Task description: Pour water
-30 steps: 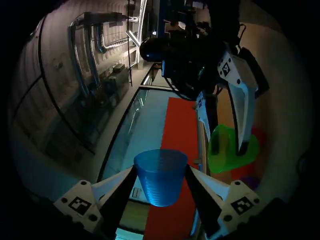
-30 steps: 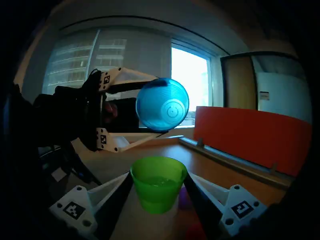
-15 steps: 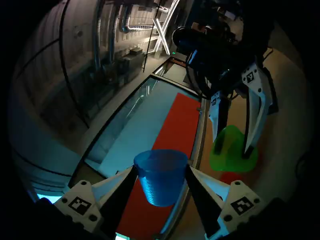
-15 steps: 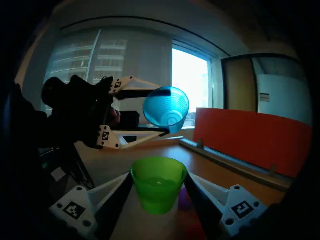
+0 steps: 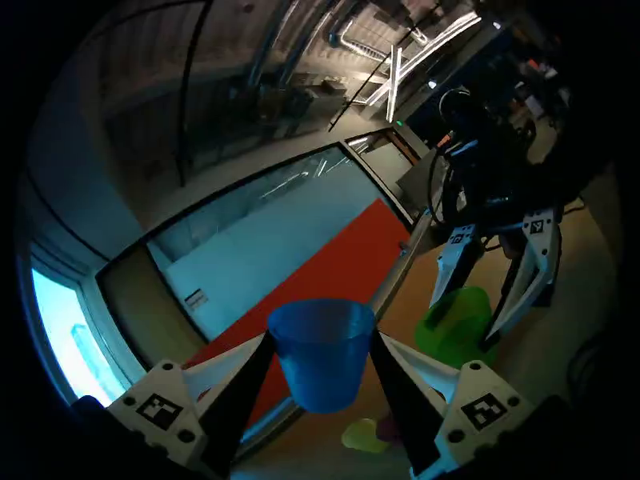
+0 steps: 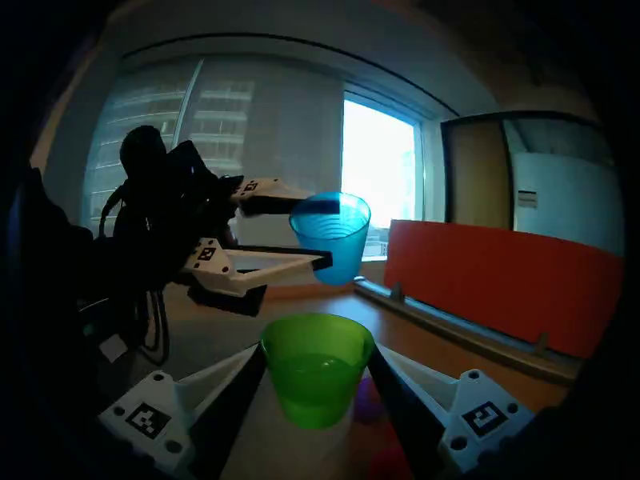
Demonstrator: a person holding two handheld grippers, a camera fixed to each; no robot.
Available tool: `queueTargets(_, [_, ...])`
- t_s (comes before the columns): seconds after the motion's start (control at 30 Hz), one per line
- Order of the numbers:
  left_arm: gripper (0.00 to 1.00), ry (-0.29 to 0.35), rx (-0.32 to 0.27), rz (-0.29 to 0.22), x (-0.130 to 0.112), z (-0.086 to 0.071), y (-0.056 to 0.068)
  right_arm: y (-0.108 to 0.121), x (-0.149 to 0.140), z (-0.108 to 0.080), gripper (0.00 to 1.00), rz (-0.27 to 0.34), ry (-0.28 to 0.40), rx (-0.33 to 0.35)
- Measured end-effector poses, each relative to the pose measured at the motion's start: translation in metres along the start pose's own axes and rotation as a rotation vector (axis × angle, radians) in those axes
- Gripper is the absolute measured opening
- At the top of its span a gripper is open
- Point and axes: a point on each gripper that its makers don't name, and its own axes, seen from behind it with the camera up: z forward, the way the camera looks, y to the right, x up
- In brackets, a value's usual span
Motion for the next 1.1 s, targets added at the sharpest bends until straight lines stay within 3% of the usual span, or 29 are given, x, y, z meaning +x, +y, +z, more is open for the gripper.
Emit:
queueTargets(0.47, [0.84,-0.092,-0.027,-0.385,-0.029,-0.003,0.000,-0.003,0.014,0.000,0.91,-0.013,0.015,-0.001])
queueTargets(0.57, [0.84,-0.092,-0.026,-0.447,-0.031,-0.005,-0.001,-0.004,0.016,0.000,0.91,-0.017,0.017,-0.001])
queueTargets(0.77, [0.84,-0.081,-0.037,-0.500,-0.029,-0.009,-0.001,-0.005,0.019,0.000,0.91,-0.022,0.016,-0.003])
queueTargets(1.1, [0.84,-0.105,-0.054,-0.501,-0.037,-0.015,0.007,-0.007,0.016,0.000,0.91,-0.018,-0.001,0.000])
